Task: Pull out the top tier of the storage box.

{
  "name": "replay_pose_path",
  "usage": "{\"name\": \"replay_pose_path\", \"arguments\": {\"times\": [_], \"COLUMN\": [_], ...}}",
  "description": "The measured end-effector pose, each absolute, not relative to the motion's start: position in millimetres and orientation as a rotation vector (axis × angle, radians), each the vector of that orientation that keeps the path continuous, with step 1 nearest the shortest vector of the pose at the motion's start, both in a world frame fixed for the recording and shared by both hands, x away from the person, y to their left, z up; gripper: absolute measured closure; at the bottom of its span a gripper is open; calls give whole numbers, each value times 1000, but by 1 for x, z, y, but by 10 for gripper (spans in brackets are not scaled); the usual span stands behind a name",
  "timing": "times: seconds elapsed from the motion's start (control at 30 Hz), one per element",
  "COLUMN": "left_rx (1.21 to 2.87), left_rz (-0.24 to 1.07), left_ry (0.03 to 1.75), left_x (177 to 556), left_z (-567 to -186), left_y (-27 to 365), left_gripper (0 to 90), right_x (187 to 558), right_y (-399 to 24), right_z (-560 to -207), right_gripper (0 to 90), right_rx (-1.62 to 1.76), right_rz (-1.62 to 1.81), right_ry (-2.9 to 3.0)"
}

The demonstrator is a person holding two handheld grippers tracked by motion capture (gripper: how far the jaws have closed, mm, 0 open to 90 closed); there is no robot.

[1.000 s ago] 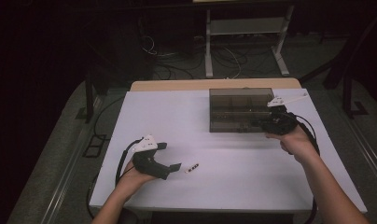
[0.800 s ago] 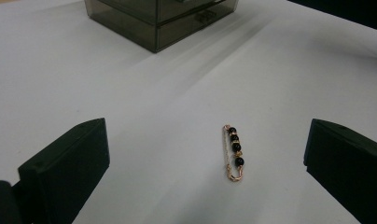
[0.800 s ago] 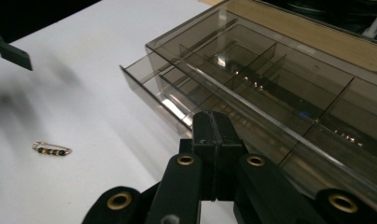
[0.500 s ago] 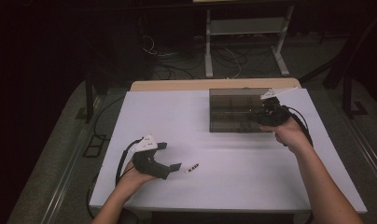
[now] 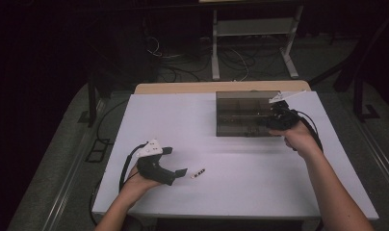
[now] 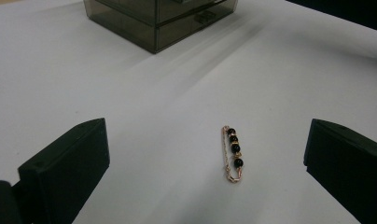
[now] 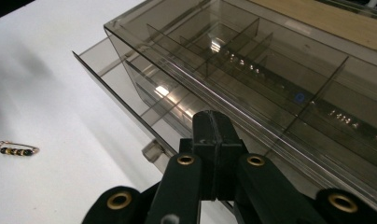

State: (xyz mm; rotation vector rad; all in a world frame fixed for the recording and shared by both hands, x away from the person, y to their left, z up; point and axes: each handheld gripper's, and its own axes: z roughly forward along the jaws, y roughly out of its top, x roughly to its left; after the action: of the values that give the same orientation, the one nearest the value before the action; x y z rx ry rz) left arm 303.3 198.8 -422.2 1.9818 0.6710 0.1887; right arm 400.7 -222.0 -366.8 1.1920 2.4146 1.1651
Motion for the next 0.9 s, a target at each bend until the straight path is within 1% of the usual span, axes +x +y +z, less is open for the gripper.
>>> {"name": "replay_pose_path", "arguments": {"times": [0.9], "left_rx": [1974], "left_rz": [190], "left_ry": [674], "left_x": [303], "left_z": [-421], "left_y": [200], "left_gripper": [0], "right_x": [404], "right_y": [-228], "right_z": [-377], "right_gripper": [890], "right_rx": [1251], "right_rz": [1149], "right_ry": [2421]}}
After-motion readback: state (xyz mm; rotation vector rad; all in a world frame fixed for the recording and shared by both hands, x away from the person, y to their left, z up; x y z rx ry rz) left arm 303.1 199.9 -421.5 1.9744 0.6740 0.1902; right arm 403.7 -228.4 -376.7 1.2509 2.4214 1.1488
